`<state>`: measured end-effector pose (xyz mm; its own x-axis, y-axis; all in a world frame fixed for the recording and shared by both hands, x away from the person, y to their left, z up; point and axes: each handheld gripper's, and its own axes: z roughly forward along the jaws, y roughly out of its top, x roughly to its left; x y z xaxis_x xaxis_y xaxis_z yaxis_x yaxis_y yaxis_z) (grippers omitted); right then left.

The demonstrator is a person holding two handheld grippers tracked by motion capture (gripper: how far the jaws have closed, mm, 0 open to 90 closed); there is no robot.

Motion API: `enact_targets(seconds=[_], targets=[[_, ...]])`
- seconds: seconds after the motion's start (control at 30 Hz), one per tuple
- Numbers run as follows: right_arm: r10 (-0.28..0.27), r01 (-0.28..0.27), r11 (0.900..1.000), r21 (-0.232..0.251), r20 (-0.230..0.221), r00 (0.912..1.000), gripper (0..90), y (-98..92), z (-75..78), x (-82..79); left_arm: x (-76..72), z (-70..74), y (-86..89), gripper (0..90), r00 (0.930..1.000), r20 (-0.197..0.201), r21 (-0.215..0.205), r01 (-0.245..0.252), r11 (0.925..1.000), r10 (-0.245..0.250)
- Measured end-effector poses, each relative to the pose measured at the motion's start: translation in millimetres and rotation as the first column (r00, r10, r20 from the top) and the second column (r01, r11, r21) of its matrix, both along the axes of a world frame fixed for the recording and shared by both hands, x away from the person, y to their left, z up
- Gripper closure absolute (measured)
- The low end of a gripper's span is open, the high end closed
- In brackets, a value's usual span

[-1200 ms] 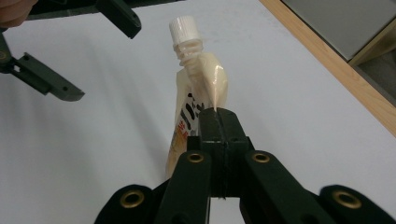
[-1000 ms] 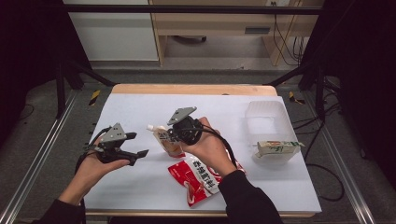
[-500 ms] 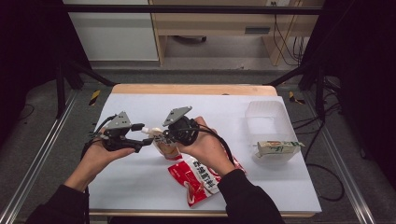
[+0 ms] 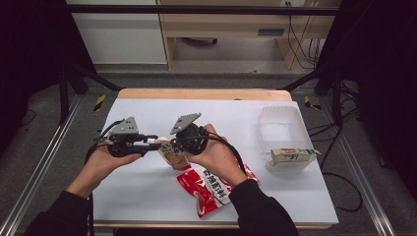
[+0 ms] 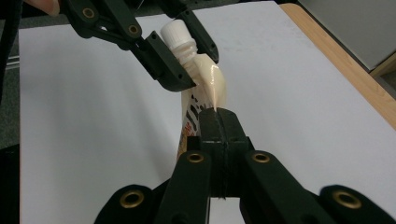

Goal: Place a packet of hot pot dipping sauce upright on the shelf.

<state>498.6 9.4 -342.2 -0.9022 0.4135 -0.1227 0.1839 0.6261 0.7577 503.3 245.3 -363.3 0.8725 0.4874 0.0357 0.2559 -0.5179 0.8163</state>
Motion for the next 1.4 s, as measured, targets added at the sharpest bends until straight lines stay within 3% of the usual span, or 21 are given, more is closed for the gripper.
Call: enact_targets(seconds=[0.53,0.77,0.9,1.07,1.23,1.4], targets=[[-0.009,0.009,1.000,0.021,-0.022,0.9997,90.0,-10.5,4.0,-0.4,-8.3,21.8,-12.9,72.2,0.9990,0.012,0.056,0.042,0.9976,-0.042],[0.004,-0.004,1.000,-0.001,-0.038,0.9993,88.0,-13.4,3.0,-0.9,-10.6,27.1,-20.0,72.8,0.9972,0.015,0.113,0.071,0.9911,-0.073],[0.023,-0.024,1.000,-0.007,-0.038,0.9990,79.8,-16.6,2.9,0.1,-11.7,28.3,-20.7,73.0,0.9965,0.018,0.135,0.079,0.9877,-0.082],[0.033,-0.034,0.998,-0.044,-0.015,0.9993,58.6,-17.7,1.6,0.7,-13.0,31.0,-19.4,73.0,0.9953,0.020,0.131,0.091,0.9872,-0.094],[0.044,-0.043,0.995,-0.092,0.000,0.9990,43.8,-14.9,0.2,2.8,-15.0,34.9,-19.7,73.0,0.9933,0.023,0.131,0.109,0.9853,-0.113],[0.082,-0.081,0.987,-0.139,-0.002,0.9966,37.9,-9.8,1.8,4.7,-16.3,36.9,-20.9,73.0,0.9911,0.030,0.130,0.125,0.9836,-0.130]])
